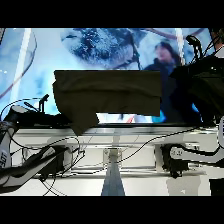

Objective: Fold the clothes and pants, and hang the long-sleeved shirts on hangers.

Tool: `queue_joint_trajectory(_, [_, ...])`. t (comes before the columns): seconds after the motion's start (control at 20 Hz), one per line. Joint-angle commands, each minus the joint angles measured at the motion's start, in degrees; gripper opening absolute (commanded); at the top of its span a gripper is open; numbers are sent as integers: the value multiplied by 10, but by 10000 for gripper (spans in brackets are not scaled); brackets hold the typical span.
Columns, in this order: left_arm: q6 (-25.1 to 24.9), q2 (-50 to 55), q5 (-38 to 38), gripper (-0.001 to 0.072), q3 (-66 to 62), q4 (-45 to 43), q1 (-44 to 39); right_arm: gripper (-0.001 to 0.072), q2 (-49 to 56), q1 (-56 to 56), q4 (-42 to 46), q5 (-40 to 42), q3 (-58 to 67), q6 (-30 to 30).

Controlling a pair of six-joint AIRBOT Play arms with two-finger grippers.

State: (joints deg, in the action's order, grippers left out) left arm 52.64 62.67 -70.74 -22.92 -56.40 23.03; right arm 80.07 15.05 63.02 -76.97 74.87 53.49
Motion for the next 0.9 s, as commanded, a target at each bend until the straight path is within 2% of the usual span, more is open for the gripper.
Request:
queue_joint_trajectory(0.0, [-32,40,53,457,1,0,-56,8,0,0,0,1,0,1])
queue_joint_trajectory(0.05, [-32,40,78,442,0,1,-67,8,0,0,0,0,0,1])
queue_joint_trajectory(0.1, [-32,40,94,387,-3,1,-72,9,0,0,0,-1,0,1])
queue_joint_trajectory(0.2, [-32,40,99,198,-20,1,-72,8,0,0,5,-13,0,0])
queue_joint_trajectory(0.25, [-31,40,94,80,-31,2,-72,8,0,0,15,-22,0,0])
queue_joint_trajectory(0.3, [-32,40,81,10,-42,5,-72,8,0,0,34,-36,-1,0])
queue_joint_trajectory(0.5, [-32,40,17,10,-91,39,-72,7,-1,14,38,-75,-51,-1])
queue_joint_trajectory(0.75, [-32,40,10,11,-107,102,-72,7,-1,80,8,-120,-209,-73])
queue_joint_trajectory(0.85, [-32,40,11,10,-107,102,-72,13,-1,124,-3,-112,-263,-71])
